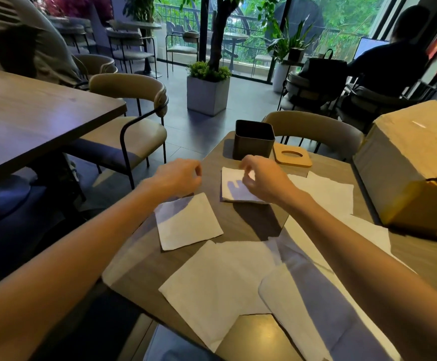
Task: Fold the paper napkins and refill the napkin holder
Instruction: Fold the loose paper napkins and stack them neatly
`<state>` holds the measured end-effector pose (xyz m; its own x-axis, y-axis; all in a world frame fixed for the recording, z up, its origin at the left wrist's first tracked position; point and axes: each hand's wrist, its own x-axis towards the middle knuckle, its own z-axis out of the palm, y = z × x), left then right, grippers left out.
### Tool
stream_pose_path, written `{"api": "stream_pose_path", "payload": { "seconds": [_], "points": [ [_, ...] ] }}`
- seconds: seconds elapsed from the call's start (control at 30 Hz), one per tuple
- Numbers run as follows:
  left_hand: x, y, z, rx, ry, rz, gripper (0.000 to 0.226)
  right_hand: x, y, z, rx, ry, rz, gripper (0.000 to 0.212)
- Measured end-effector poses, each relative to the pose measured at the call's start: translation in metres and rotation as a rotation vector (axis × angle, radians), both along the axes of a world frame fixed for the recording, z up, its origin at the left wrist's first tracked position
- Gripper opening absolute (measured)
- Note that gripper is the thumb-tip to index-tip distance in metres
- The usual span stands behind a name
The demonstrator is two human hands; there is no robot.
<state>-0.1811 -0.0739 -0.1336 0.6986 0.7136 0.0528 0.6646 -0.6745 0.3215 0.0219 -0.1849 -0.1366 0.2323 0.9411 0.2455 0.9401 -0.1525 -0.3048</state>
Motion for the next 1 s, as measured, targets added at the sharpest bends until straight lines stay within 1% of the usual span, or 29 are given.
{"api": "stream_pose_path", "payload": {
  "seconds": [0.07, 0.13, 0.23, 0.33, 0.43, 0.57, 0.63, 0.77, 0.87, 0.93, 1.0],
  "points": [
    [-0.018, 0.001, 0.004, -0.001, 0.064, 0.001, 0.022, -0.022, 0.005, 0.003, -0.046, -0.002, 0.104, 0.023],
    [-0.032, 0.0, 0.007, -0.051, 0.124, -0.01, 0.026, -0.043, 0.012, 0.0, -0.062, -0.005, 0.163, 0.023],
    [-0.049, -0.009, 0.008, -0.123, 0.212, -0.035, 0.03, -0.066, 0.023, -0.007, -0.143, -0.022, 0.169, 0.025],
    [-0.061, -0.014, 0.0, -0.131, 0.231, -0.018, 0.035, -0.081, 0.031, -0.019, -0.219, -0.033, 0.146, 0.029],
    [-0.069, -0.012, -0.007, -0.134, 0.173, 0.012, 0.03, -0.087, 0.036, -0.026, -0.207, -0.007, 0.08, 0.03],
    [-0.069, -0.011, -0.009, -0.178, 0.146, 0.019, 0.02, -0.084, 0.032, -0.025, -0.205, 0.059, 0.082, 0.025],
    [-0.065, -0.011, -0.006, -0.189, 0.134, -0.002, 0.018, -0.076, 0.026, -0.021, -0.132, 0.097, 0.079, 0.024],
    [-0.052, -0.004, 0.013, -0.274, 0.083, -0.099, 0.018, -0.052, 0.01, 0.001, 0.0, 0.241, 0.132, 0.018],
    [-0.029, 0.002, 0.03, -0.378, -0.054, -0.143, 0.017, -0.029, -0.001, 0.021, 0.076, 0.29, 0.096, 0.018],
    [-0.008, 0.003, 0.036, -0.448, -0.162, -0.14, 0.018, -0.013, -0.007, 0.03, 0.116, 0.301, 0.055, 0.017],
    [0.013, 0.003, 0.036, -0.48, -0.229, -0.122, 0.018, 0.002, -0.012, 0.032, 0.141, 0.304, 0.008, 0.018]
  ]
}}
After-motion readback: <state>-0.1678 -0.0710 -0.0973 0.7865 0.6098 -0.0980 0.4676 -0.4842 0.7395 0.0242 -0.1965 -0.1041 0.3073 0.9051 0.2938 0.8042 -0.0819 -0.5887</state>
